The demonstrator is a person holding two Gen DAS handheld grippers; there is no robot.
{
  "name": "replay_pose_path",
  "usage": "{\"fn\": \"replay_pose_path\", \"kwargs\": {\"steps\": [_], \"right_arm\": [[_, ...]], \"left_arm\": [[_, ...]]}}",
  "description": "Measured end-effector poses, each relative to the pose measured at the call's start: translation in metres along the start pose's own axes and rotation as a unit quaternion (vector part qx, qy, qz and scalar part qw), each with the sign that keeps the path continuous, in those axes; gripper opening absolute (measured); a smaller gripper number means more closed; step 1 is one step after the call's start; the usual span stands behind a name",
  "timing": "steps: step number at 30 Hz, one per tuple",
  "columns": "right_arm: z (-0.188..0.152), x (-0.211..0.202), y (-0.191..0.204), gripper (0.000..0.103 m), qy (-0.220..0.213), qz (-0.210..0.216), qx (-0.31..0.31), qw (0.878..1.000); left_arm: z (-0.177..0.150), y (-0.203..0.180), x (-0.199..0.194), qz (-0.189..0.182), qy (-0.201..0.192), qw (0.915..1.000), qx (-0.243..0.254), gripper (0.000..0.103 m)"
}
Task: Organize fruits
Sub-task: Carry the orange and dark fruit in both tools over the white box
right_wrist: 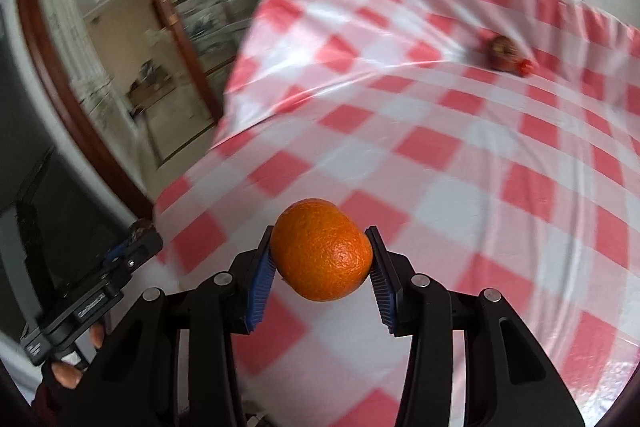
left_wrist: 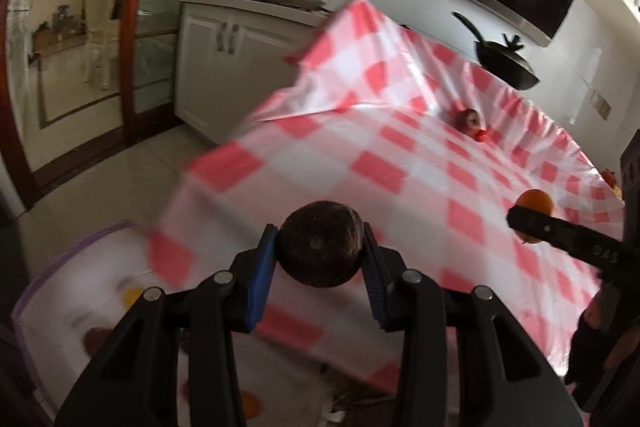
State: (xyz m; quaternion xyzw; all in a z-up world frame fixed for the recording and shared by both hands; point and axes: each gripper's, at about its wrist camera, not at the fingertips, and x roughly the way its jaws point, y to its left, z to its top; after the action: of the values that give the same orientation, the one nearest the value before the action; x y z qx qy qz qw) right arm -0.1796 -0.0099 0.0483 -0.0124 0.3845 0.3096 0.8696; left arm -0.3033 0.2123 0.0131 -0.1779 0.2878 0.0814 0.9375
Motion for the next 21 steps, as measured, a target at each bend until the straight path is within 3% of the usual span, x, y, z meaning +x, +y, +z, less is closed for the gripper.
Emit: {"fn": "replay_pose_path", "kwargs": {"steps": [5, 11, 15, 18, 21], "right_arm": [[-0.014, 0.013, 0.046, 0.044, 0.027, 0.029, -0.056, 0.998], [-0.043, 0.031, 0.102, 0.044, 0.068, 0.073, -0.134, 0.986], [-0.066, 0.047, 0.136, 0.044, 0.1, 0.106, -0.19, 0.971], [-0.089, 0.067, 0.162, 0.044, 0.141, 0.119, -0.229, 0.956], [-0.109, 0.087, 0.18, 0.045, 0.18, 0.125, -0.26, 0.941]], "left_arm": [[-0.014, 0.046, -0.015, 0.036, -0.003, 0.9989, -0.03, 0.041], [-0.033, 0.086, -0.017, 0.08, 0.016, 0.9957, -0.045, 0.041], [-0.047, 0.109, -0.008, 0.124, 0.052, 0.9903, -0.034, 0.041], [-0.059, 0.129, 0.004, 0.167, 0.091, 0.9815, -0.024, 0.041], [-0.073, 0.15, 0.015, 0.178, 0.133, 0.974, -0.041, 0.041]]}}
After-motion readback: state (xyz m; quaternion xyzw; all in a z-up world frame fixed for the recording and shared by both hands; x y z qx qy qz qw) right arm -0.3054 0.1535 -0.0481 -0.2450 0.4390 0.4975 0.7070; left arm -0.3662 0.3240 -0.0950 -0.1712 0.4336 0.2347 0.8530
